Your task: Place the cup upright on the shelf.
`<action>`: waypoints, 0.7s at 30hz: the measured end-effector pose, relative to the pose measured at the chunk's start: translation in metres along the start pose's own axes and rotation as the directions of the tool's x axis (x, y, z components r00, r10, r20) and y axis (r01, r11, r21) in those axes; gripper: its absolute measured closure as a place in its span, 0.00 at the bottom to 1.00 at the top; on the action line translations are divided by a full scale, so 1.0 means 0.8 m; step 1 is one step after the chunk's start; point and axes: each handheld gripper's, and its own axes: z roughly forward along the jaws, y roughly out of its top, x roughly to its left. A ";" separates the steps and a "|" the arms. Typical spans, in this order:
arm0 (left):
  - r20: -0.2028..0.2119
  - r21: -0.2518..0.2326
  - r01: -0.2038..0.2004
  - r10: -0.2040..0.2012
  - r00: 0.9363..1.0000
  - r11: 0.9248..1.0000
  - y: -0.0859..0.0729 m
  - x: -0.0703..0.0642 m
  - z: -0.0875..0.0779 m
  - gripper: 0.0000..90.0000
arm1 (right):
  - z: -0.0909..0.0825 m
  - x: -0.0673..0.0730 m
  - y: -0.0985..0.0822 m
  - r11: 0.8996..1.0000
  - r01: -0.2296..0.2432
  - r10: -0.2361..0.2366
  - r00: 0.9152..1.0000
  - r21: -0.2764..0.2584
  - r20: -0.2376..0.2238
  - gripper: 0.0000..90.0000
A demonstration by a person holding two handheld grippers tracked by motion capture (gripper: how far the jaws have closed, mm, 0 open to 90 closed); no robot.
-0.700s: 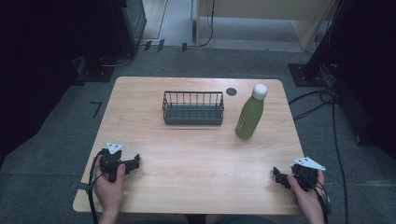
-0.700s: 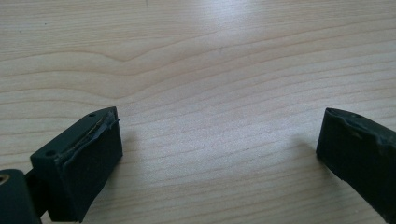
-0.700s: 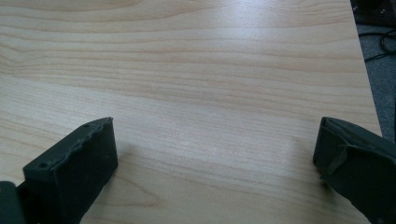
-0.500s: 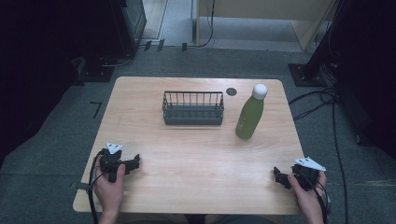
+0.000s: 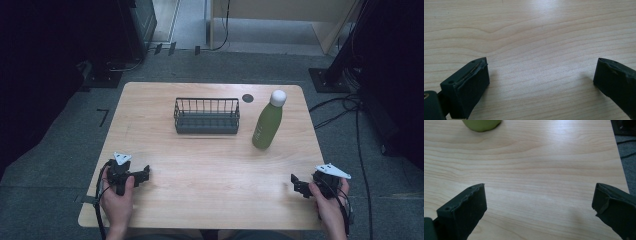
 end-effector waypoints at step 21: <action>0.000 0.000 0.000 0.000 1.000 1.000 0.000 0.000 0.000 0.01 | 0.017 0.037 0.063 0.998 0.015 -0.017 0.999 -0.060 -0.042 0.00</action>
